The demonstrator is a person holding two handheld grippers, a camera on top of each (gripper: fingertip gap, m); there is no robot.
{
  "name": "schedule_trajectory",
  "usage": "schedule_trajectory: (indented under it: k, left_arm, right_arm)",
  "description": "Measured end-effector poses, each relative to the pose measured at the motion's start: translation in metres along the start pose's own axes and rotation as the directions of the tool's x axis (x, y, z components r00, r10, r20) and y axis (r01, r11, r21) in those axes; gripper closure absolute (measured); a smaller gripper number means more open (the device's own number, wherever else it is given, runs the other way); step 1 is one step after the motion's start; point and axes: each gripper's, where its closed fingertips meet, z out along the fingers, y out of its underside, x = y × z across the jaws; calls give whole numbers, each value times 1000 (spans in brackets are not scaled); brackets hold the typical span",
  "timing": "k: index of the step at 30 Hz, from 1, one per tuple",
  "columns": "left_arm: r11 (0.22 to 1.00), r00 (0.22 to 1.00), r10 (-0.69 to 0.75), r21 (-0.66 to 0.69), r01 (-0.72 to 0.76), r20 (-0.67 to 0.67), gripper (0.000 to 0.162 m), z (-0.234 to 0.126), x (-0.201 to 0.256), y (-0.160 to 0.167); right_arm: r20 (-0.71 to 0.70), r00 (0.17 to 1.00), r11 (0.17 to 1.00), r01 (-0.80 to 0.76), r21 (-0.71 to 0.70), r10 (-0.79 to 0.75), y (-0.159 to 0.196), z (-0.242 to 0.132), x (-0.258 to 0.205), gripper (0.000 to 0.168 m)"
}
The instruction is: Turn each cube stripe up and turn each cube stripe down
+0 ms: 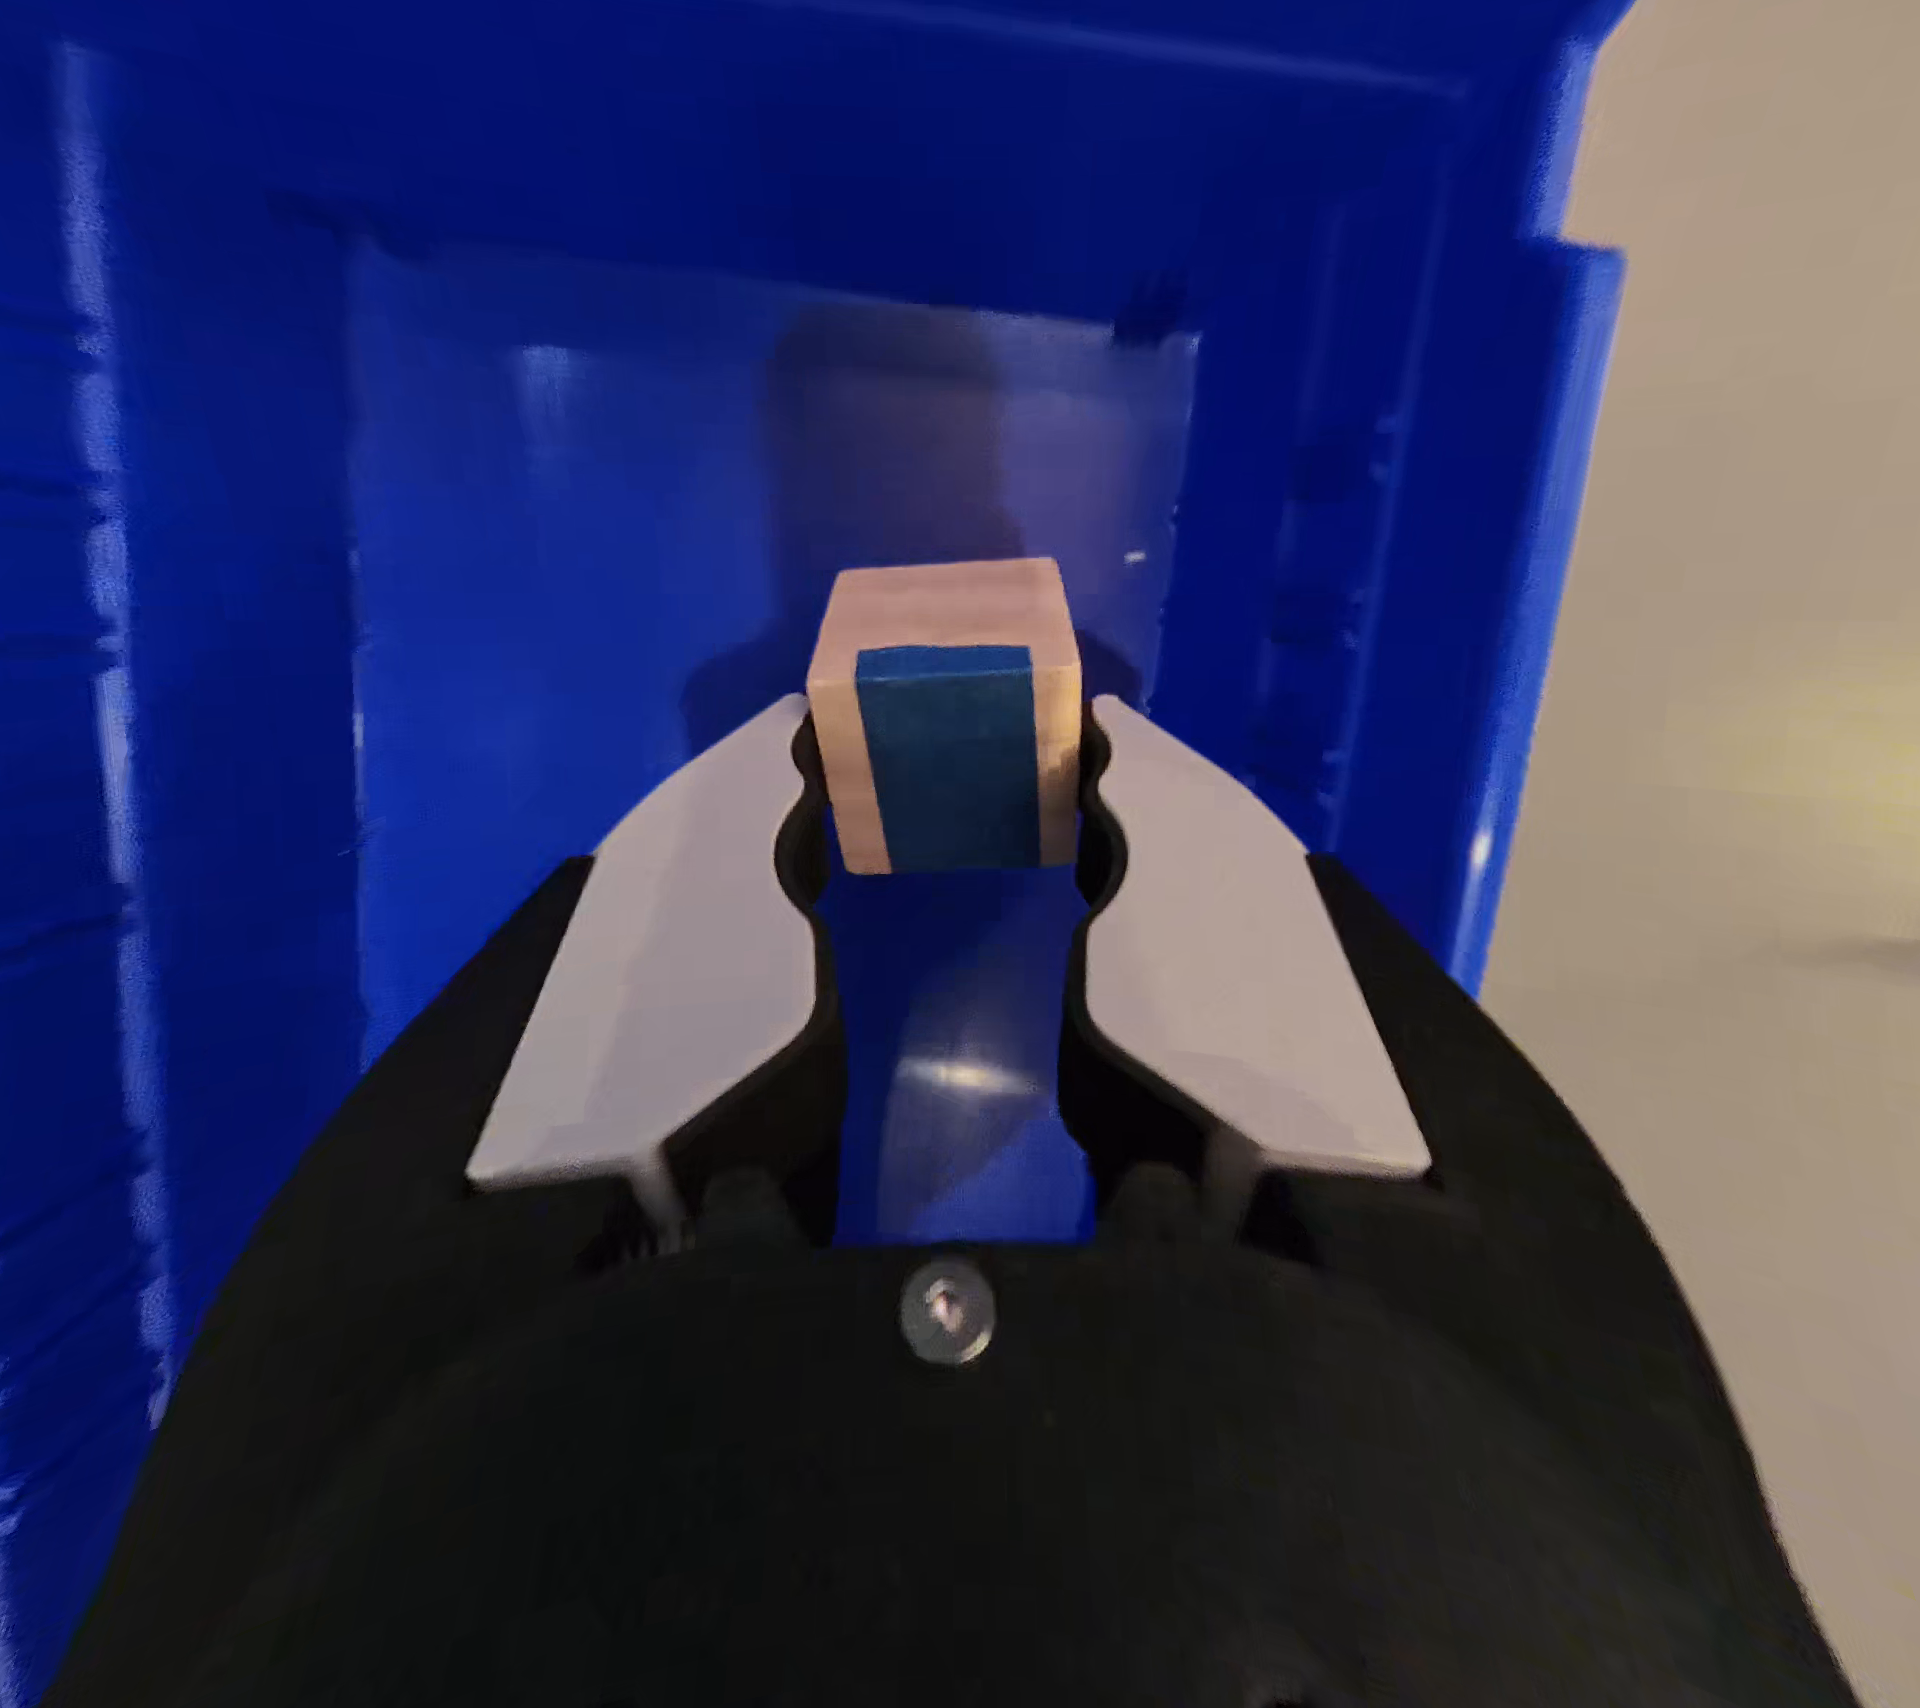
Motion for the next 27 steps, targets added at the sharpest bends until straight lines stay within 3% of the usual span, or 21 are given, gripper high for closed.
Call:
schedule_trajectory:
  k: [10, 14, 19, 23, 27]
  left_arm:
    - [992, 963, 42, -128, -8, 266, 122, -35, -36, 26]
    - [962, 903, 151, -268, -41, 403, 126, -59, -65, 51]
    - [828, 790, 362, -560, -28, 495, 123, -90, -109, 107]
    - [696, 833, 388, -718, 14, 393, 118, -82, -125, 150]
    - [649, 864, 340, -757, 69, 370, 112, -68, -142, 170]
  right_arm:
    - [-72, 997, 995, -38, -94, 31, 9, 25, 10, 122]
    - [-69, 998, 997, -14, -75, 9, 5, 27, 9, 115]
    - [-31, 999, 999, 26, 41, -24, -15, 9, -1, 105]
    - [25, 998, 985, 53, 166, -58, -30, -22, -15, 105]
    - [51, 995, 971, 72, 226, -86, -34, -46, -21, 104]
